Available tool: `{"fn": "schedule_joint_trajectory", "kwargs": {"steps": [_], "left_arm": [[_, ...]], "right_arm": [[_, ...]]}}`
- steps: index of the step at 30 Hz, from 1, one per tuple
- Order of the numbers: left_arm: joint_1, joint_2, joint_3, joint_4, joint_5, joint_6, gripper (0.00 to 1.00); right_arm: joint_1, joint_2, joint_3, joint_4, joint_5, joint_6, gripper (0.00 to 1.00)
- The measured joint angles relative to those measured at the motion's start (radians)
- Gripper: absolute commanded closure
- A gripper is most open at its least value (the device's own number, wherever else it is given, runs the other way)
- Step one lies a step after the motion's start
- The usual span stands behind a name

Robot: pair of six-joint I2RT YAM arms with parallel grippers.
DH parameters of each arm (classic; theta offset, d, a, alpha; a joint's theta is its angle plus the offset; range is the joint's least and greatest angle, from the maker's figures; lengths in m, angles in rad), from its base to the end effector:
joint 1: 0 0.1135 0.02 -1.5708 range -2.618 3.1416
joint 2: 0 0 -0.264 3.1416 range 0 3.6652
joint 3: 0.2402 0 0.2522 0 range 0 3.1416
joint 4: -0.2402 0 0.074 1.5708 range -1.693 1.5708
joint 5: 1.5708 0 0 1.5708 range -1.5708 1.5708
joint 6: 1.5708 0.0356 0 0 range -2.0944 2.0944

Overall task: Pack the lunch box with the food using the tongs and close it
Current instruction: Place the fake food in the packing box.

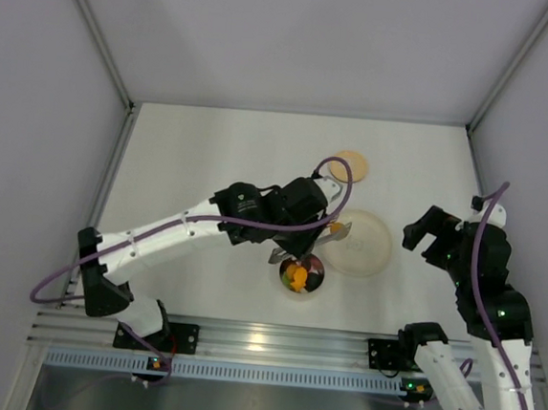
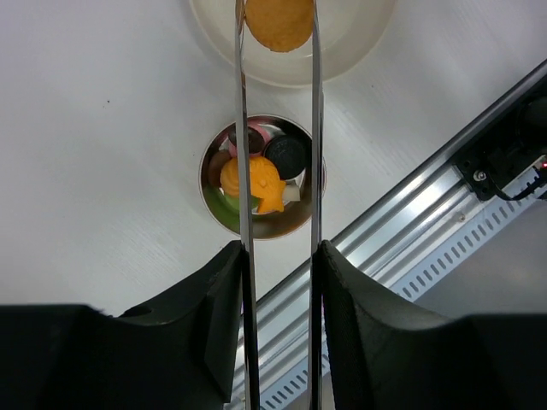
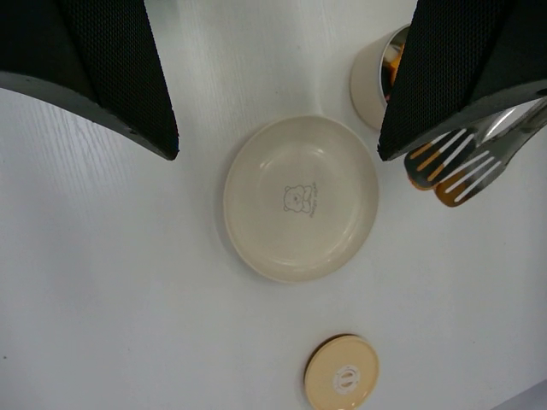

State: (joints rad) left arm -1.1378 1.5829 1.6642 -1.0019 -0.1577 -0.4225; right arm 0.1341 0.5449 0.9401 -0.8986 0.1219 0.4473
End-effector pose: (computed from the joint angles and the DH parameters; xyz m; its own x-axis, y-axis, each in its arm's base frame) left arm 0.1429 -0.2959 0.3703 -0.6558 0.4537 -0.6034 0.6443 0.7529 -0.1342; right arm 0.0927 0.0081 0.3473 -0.4428 0.3735 -0.8151 0.1823 0.9276 0.3260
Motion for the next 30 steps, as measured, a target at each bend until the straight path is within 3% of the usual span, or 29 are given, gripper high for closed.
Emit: {"fn": "schedule_joint_trajectory", "kwargs": {"steps": [11,18,30], "left_arm": [[-0.018,-0.314,-0.245,-0.058,0.028,-0.072,0.56],[-0.055,-0.333,-0.348,-0.053,0.067,-0.09,0.56],[-0.061,-0.333,-0.385,-0.021,0.084,-0.104,0.46]], "right_arm": [[0.0,0.01,-0.037,0.023,-0.003,0.0,0.0],[0.0,0.014,-0.044,0.034,-0.003,0.001,0.01],[0.0,0.014,-0.049,0.039,-0.004,0.0,0.01]]}}
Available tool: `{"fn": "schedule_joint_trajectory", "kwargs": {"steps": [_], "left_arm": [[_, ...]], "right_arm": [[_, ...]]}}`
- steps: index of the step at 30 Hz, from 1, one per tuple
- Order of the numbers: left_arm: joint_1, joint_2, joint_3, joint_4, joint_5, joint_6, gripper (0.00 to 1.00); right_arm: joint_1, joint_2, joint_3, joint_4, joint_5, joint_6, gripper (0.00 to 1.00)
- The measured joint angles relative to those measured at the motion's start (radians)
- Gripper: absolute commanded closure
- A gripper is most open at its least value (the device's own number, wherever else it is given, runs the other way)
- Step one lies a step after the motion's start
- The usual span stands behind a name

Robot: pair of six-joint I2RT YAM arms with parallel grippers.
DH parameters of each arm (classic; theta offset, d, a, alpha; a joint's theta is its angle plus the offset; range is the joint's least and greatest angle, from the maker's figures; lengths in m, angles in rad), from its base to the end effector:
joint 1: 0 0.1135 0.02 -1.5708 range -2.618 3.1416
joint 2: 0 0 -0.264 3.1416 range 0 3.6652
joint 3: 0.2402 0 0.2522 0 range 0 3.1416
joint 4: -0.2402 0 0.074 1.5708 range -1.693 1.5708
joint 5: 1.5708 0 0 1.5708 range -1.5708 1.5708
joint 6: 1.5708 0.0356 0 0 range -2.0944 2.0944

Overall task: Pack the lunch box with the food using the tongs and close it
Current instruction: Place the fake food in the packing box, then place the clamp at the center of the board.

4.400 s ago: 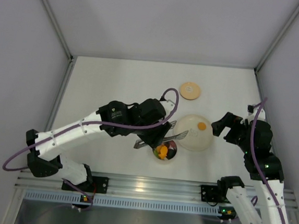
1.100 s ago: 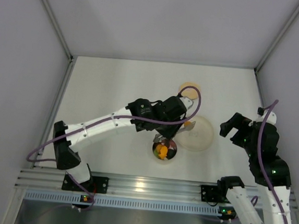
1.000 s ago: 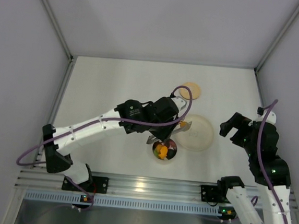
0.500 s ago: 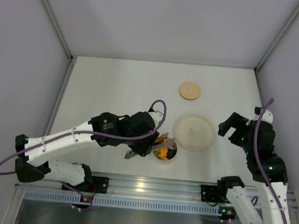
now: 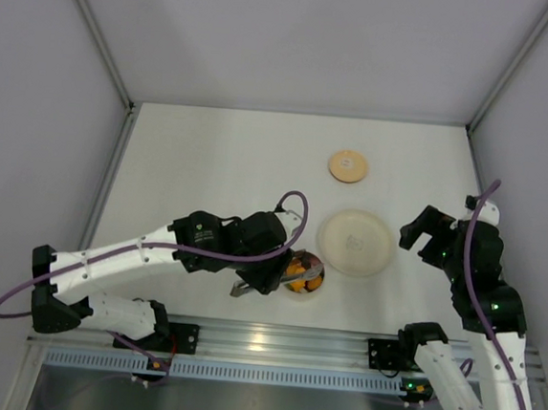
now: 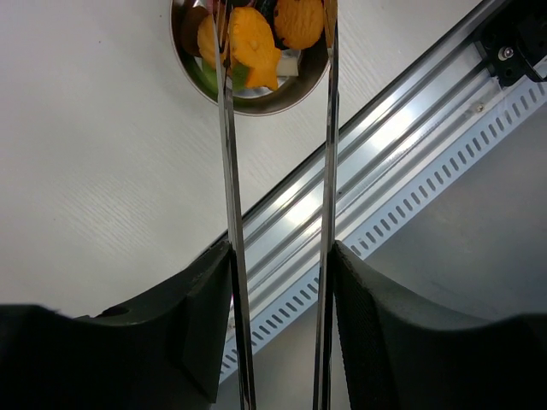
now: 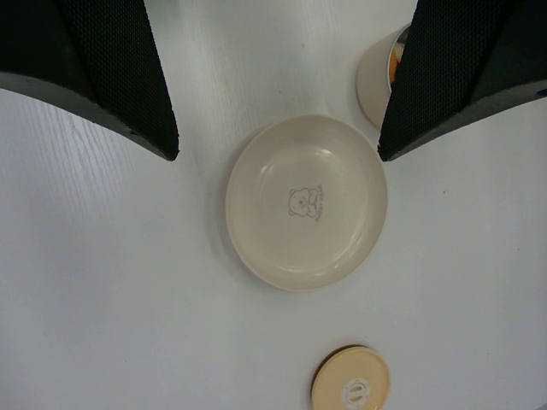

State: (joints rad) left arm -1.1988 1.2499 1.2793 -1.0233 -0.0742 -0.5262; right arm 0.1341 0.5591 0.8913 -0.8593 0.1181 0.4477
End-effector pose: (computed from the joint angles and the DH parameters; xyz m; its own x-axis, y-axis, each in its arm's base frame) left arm 0.0895 -0.2222 0.3394 -0.7227 0.4742 -0.5029 0.6377 0.7382 -0.2202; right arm 0.1023 0.0096 0.3351 -0.4632 0.3713 -0.8047 0.1871 0.9285 0.3207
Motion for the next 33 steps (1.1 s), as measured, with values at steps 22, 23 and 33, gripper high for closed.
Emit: {"fn": "schedule_joint_trajectory", "kwargs": {"steps": [22,23,33], "left_arm": [[0.477,0.178,0.18,0.148,-0.136,0.004,0.45],[0.513,0.212,0.18,0.168,-0.142,0.004,0.44],[0.615,0.5,0.142,0.427,-0.166,0.008,0.34]], "right_arm": [[0.0,0.004,-0.029,0.007,-0.038,0.002,0.01],[0.0,0.006,-0.029,0.007,-0.041,0.002,0.01],[0.0,0.047,-0.027,0.012,-0.058,0.003,0.01]]}}
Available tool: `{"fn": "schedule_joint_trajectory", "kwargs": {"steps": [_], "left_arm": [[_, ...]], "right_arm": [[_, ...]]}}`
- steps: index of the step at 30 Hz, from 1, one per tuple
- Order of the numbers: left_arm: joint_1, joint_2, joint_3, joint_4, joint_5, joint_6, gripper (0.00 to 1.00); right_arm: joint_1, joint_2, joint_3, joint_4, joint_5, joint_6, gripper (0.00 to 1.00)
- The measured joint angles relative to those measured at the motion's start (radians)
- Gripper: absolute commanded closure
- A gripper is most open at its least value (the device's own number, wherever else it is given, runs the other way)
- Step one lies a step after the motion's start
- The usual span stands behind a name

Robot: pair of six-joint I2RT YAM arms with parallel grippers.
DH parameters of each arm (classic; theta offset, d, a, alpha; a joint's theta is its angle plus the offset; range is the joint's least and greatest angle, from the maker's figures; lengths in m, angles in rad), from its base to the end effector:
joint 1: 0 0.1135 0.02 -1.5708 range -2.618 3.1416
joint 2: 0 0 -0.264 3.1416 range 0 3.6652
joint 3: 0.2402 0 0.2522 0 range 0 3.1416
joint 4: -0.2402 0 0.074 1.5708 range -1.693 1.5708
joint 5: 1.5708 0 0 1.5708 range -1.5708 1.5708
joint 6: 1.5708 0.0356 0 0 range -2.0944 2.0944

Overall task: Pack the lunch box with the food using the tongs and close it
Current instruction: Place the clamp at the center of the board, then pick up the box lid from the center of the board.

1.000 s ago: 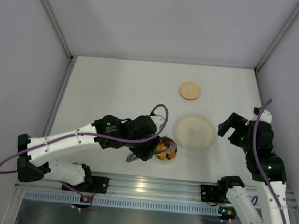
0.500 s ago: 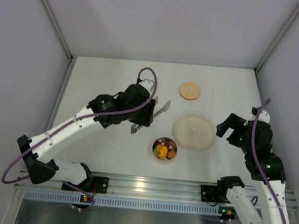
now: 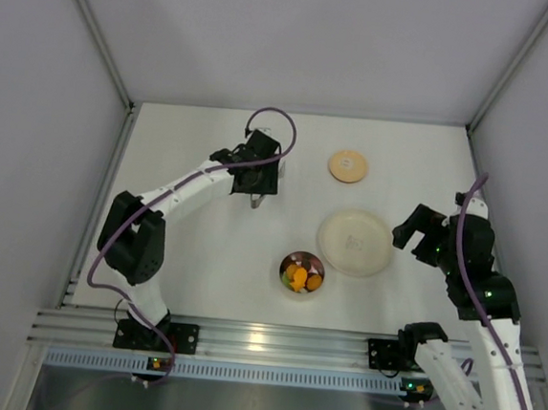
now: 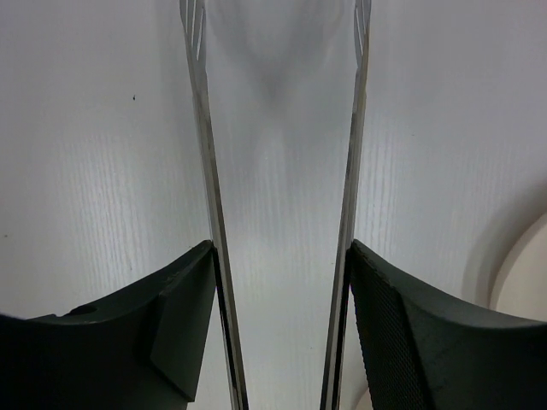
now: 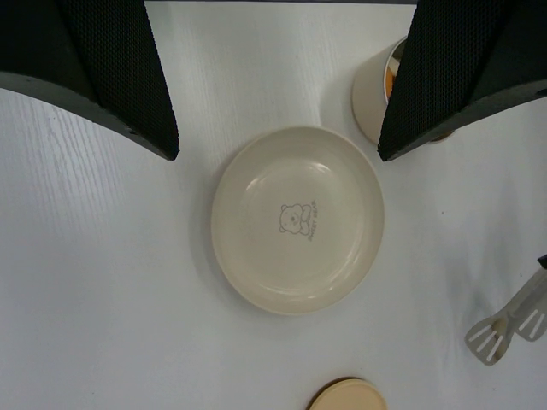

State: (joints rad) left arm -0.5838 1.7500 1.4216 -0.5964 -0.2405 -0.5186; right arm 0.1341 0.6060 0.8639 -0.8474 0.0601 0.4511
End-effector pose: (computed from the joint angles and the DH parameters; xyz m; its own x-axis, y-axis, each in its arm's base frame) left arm 0.3248 -0.2044 0.2644 -0.7847 -0.0586 -0.6171 0.0308 0.9906 -0.1332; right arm 0.1149 0.0133 0.3235 -0.5324 0.3673 -0.7626 0.1646 0.9287 0.3323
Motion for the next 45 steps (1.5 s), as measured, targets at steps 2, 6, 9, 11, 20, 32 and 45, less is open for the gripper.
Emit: {"fn": "schedule_joint_trajectory", "kwargs": {"steps": [2,6,9,11,20,32,45], "left_arm": [[0.005,0.03,-0.018,0.024,0.001,-0.003,0.31],[0.015,0.056,-0.078,0.055,0.002,-0.01,0.28],[0.019,0.065,-0.108,0.068,0.008,-0.011,0.26],[0.019,0.077,-0.117,0.078,0.016,-0.01,0.23],[0.019,0.111,-0.124,0.104,0.042,-0.003,0.13],[0.016,-0.171,0.003,0.045,0.02,0.02,0.02],[-0.014,-0.802,-0.367,0.026,0.09,0.108,0.01]], "right_arm": [[0.0,0.023,0.0,0.01,-0.006,0.005,0.0],[0.0,0.051,0.0,0.034,-0.013,0.007,0.01],[0.0,0.059,0.0,0.051,-0.019,0.01,0.01],[0.0,0.064,0.0,0.058,-0.023,0.014,0.01],[0.0,0.124,0.002,0.078,-0.033,0.015,0.01],[0.0,0.507,0.204,0.212,-0.039,0.057,0.01],[-0.002,1.426,0.796,0.38,-0.075,0.096,0.26]]}}
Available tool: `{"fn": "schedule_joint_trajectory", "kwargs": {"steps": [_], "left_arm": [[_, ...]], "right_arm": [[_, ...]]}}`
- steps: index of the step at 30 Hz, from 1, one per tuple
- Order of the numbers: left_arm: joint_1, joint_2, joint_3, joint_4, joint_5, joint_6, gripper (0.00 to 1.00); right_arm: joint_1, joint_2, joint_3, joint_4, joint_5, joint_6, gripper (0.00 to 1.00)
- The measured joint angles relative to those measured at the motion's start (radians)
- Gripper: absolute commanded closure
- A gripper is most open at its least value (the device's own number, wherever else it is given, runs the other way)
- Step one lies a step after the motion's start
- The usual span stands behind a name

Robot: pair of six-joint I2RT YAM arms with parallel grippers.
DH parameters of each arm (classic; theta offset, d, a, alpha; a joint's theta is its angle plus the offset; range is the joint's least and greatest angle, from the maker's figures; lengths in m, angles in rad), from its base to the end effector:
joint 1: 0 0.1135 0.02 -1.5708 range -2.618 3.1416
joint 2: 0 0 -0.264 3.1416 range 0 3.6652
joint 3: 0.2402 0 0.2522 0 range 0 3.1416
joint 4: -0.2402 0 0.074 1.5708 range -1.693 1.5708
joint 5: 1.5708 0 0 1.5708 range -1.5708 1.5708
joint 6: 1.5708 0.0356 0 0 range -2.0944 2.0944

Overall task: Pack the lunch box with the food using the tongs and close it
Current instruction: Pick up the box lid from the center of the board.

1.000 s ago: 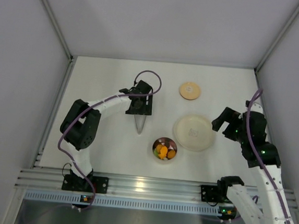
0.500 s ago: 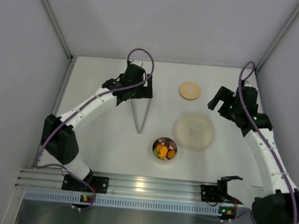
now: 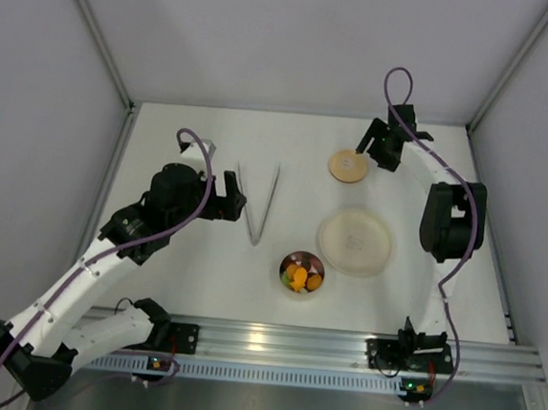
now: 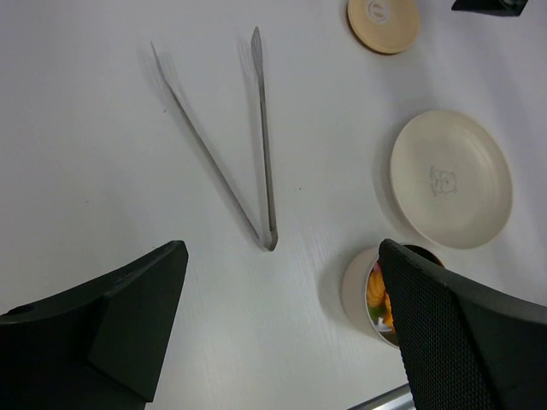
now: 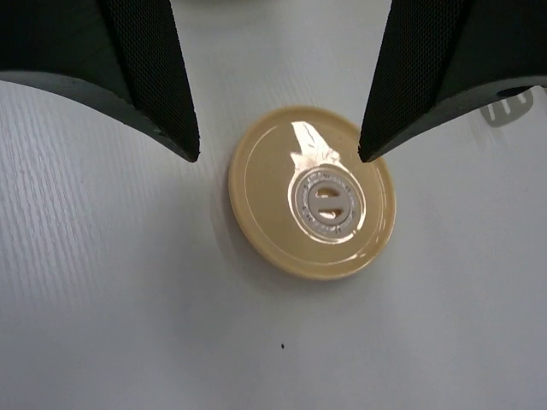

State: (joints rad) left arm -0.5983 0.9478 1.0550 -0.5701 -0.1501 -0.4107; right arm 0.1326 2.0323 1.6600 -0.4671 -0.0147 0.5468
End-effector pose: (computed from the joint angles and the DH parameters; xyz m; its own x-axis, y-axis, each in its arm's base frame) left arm 0.1689 -0.1087 0.3650 -0.5165 -0.1257 -0.8470 0.2619 0.9186 -0.2960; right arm 0.4566 0.0614 0.2351 -0.7039 0.4306 -0.5648 0.2624 0.8967 0.3566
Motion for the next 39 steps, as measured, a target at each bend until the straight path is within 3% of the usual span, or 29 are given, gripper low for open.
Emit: {"fn": "schedule_joint_trajectory", "kwargs": {"steps": [5,11,39], "left_arm": [[0.0,-0.101,-0.102,0.001,0.0,0.043,0.01],[0.0,-0.148,-0.175,0.022,0.001,0.058,0.01],[0.0,-0.135,-0.182,0.039,0.0,0.073,0.01]], "right_arm": [[0.0,0.136,0.123,-0.008,0.01,0.033,0.31],[0.003,0.163,0.16,-0.011,0.014,0.062,0.35],[-0.003,0.168,0.015,0.056,-0.047,0.015,0.55]]}}
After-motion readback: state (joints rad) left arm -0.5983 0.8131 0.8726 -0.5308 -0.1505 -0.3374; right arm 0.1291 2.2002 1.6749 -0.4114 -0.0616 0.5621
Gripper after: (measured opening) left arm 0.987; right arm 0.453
